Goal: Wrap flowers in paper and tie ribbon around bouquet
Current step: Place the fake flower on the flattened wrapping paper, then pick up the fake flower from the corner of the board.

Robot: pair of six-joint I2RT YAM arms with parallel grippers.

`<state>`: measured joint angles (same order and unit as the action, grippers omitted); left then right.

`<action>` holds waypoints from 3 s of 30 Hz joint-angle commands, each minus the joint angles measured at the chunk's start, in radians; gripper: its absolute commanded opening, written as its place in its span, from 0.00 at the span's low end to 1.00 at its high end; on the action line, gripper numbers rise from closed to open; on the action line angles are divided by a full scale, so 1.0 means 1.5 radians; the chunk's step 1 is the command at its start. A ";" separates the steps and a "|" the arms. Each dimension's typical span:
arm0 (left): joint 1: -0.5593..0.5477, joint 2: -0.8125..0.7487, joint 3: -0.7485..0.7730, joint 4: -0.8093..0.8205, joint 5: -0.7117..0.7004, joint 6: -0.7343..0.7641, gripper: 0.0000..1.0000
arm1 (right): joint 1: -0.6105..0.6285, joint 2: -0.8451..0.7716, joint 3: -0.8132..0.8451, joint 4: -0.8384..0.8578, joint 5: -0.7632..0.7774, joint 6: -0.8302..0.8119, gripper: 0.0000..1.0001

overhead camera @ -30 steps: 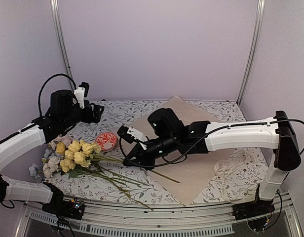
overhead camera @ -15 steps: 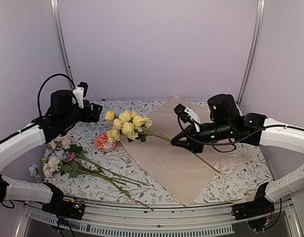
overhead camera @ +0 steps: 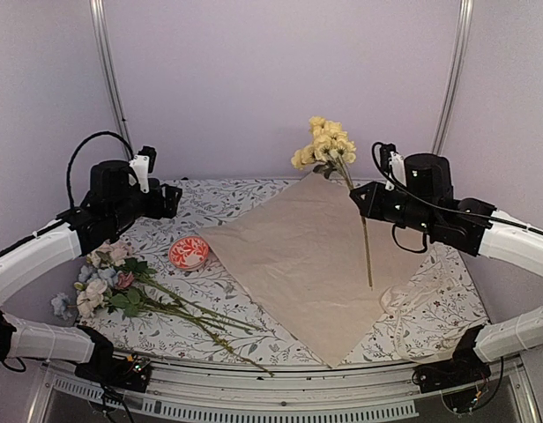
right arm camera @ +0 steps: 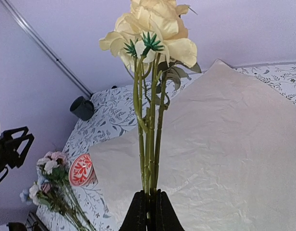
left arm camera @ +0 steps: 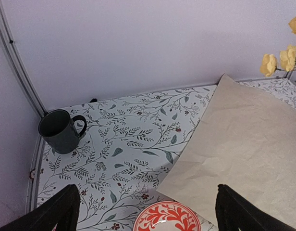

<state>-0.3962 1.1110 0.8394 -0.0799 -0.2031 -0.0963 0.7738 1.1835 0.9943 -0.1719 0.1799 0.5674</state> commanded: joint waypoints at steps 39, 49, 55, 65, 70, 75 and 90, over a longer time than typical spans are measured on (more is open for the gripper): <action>0.007 0.018 -0.001 0.001 0.023 0.008 0.99 | -0.138 0.489 0.109 0.486 -0.456 0.110 0.00; 0.007 0.018 -0.001 0.001 0.025 0.009 0.99 | -0.139 0.511 0.027 0.561 -0.338 0.277 0.00; 0.007 0.020 -0.001 0.000 0.026 0.009 0.99 | -0.142 0.560 0.021 0.561 -0.314 0.328 0.02; 0.007 0.017 0.000 0.000 0.029 0.009 0.99 | -0.177 0.595 0.029 0.453 -0.314 0.305 0.14; 0.007 0.017 0.000 0.000 0.030 0.009 0.99 | -0.178 0.599 0.060 0.387 -0.323 0.262 0.31; 0.007 0.017 0.000 0.000 0.027 0.010 0.99 | -0.177 0.539 0.068 0.299 -0.247 0.212 0.40; 0.007 0.017 -0.003 0.001 0.017 0.012 0.99 | 0.139 0.569 0.362 0.000 -0.245 -0.315 0.42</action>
<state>-0.3943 1.1339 0.8394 -0.0841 -0.1696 -0.0917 0.8032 1.9137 1.4033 0.0208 -0.0753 0.4042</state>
